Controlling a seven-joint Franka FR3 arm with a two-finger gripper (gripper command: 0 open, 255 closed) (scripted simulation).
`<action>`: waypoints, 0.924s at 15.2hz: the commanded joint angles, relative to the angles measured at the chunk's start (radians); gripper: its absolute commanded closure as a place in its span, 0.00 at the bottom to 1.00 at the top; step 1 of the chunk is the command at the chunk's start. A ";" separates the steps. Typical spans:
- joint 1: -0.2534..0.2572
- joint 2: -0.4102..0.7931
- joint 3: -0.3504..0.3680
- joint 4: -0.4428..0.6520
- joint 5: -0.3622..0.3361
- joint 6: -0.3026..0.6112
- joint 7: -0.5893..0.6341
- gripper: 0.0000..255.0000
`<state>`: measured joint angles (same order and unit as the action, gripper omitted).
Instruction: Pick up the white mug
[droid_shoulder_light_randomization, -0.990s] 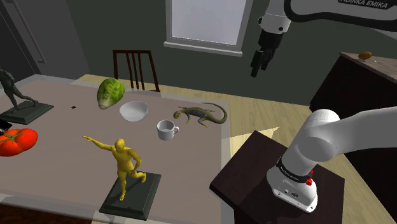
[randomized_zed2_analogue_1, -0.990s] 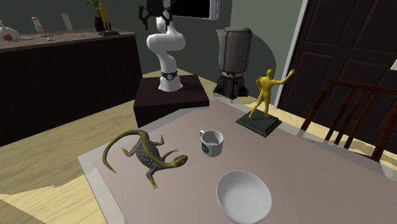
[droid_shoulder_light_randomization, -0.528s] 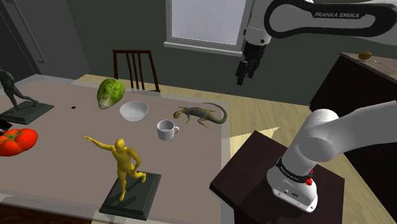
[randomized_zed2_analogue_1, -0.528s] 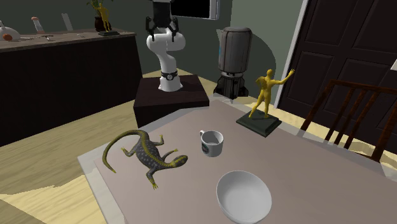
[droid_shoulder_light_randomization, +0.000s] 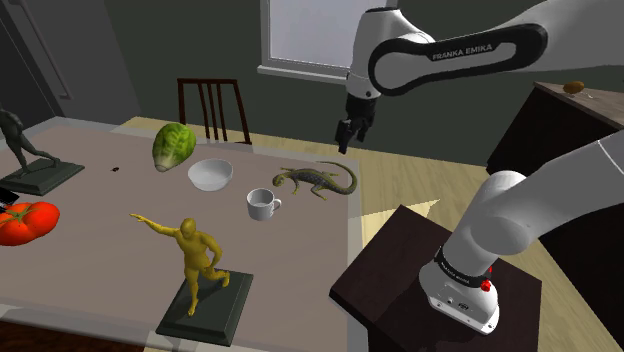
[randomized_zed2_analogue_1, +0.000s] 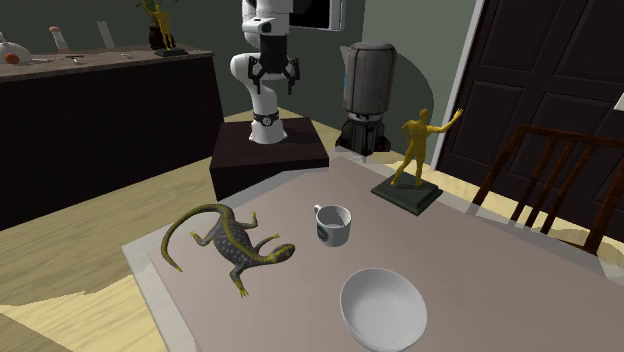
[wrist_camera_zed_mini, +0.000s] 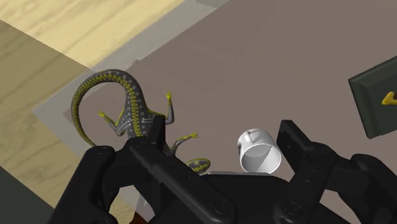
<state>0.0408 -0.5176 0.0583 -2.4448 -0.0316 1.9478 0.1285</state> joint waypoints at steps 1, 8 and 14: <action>0.006 0.068 0.017 0.012 0.004 0.058 0.023 0.00; 0.020 0.317 0.071 0.082 -0.009 0.238 0.108 0.00; 0.035 0.546 0.104 0.195 -0.055 0.351 0.190 0.00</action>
<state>0.0716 -0.0188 0.1559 -2.2822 -0.0762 2.2839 0.3010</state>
